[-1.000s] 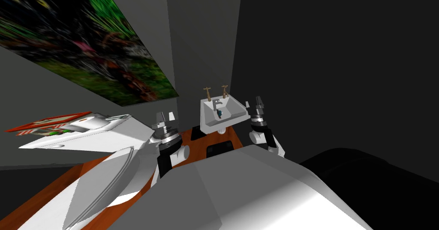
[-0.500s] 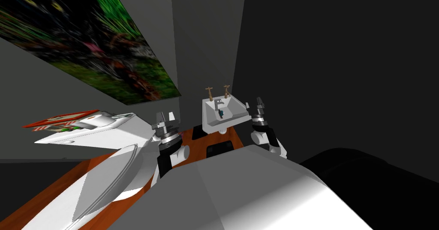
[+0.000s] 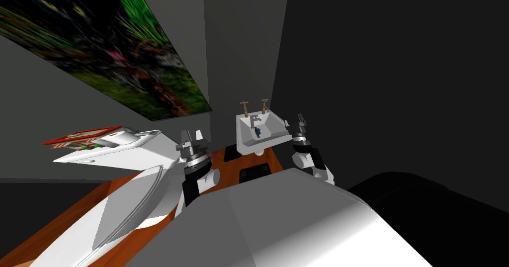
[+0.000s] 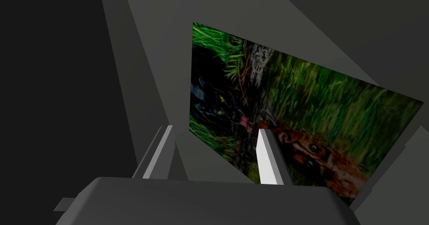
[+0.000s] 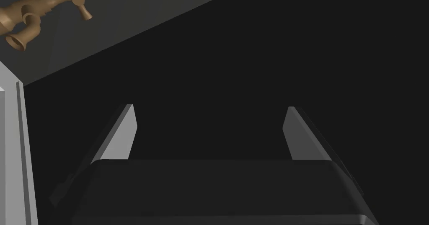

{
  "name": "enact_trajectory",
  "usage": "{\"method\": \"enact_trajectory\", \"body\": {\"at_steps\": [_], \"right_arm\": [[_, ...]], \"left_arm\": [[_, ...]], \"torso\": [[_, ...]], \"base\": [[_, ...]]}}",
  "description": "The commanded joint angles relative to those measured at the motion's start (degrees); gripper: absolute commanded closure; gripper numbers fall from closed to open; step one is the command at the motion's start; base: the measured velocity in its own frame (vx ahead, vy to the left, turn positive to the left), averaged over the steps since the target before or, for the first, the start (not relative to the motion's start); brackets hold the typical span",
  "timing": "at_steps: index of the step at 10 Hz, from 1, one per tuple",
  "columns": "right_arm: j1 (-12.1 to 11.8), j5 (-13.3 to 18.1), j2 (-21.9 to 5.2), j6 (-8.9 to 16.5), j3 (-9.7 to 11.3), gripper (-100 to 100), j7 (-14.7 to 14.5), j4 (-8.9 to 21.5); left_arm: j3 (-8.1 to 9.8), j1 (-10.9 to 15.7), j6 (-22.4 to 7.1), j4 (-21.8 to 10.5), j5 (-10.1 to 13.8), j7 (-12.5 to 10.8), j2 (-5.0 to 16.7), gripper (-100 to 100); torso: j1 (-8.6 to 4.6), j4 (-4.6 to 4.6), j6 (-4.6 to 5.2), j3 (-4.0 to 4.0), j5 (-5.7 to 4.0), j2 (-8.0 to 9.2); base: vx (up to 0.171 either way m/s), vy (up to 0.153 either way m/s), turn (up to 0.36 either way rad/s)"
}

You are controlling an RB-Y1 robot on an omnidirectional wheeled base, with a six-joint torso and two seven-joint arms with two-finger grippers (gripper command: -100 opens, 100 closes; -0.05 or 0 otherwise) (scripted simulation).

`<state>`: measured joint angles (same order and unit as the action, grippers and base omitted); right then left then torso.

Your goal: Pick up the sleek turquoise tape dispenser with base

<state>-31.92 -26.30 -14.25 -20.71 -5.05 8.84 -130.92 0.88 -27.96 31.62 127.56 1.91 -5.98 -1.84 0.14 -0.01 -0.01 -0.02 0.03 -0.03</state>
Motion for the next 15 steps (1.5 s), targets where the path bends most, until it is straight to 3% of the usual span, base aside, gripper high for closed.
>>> {"method": "enact_trajectory", "body": {"at_steps": [1,2,3,6,7,9,10,13,14,15], "right_arm": [[0.0,-2.9,-0.6,0.9,-0.1,-100,0.1,0.3],[0.0,-4.5,-0.6,0.9,-0.1,-100,0.1,0.3],[-0.3,-6.3,-2.0,2.5,-0.3,-100,0.4,0.5],[-0.3,-10.1,-2.0,2.5,-0.3,-100,0.4,0.5],[-0.7,-12.4,-3.3,4.2,-0.5,-100,0.7,0.8],[-0.7,-15.6,-3.3,4.2,-0.5,-100,0.7,0.8],[-1.2,-17.4,-4.6,5.9,-0.7,-100,0.9,1.1],[-1.2,-21.8,-4.6,5.9,-0.7,-100,0.9,1.1],[-1.7,-23.9,-5.9,7.6,-0.8,-100,1.2,1.4],[-1.7,-25.7,-5.9,7.6,-0.8,-100,1.2,1.4]], "left_arm": [[0.0,0.0,0.0,0.0,0.0,0.0,0.0,0],[0.0,0.0,0.0,0.0,0.0,0.0,0.0,0],[0.0,0.0,0.0,0.0,0.0,0.0,0.0,0],[0.0,0.0,0.0,0.0,0.0,0.0,0.0,0],[0.01,0.0,0.0,0.0,0.0,0.0,0.0,0],[0.0,0.0,0.0,0.0,0.0,0.0,0.0,0],[0.0,0.0,0.0,0.0,0.0,0.0,0.0,0],[0.01,0.0,0.0,0.0,0.0,0.0,0.0,0],[0.01,0.0,0.0,0.0,0.0,0.0,0.0,0],[0.0,0.0,0.0,0.0,0.0,0.0,0.0,0]], "torso": [[0.0,0.0,0.0,0.0,0.0,0.0],[0.0,0.0,0.01,-0.01,0.0,-0.01],[-0.07,0.0,0.02,0.0,-0.01,0.01],[-0.07,0.0,0.02,0.0,-0.01,0.01],[-0.12,0.01,0.02,0.01,-0.02,0.03],[-0.02,0.0,0.02,-0.01,0.0,-0.01],[-0.06,0.0,0.02,0.01,-0.01,0.02],[-0.07,0.0,0.02,0.0,-0.01,0.01],[-0.12,0.0,0.02,0.01,-0.02,0.03],[-0.04,0.0,0.0,-0.01,-0.01,-0.02]], "base": [[0.013,0.04,0.052],[0.006,0.017,-0.004],[0.008,0.038,0.077],[0.007,0.018,0.016],[0.012,0.029,0.096],[0.01,0.031,0.021],[0.011,0.04,0.083],[0.008,0.02,0.017],[0.021,0.035,0.115],[0.022,0.035,0.046]]}}
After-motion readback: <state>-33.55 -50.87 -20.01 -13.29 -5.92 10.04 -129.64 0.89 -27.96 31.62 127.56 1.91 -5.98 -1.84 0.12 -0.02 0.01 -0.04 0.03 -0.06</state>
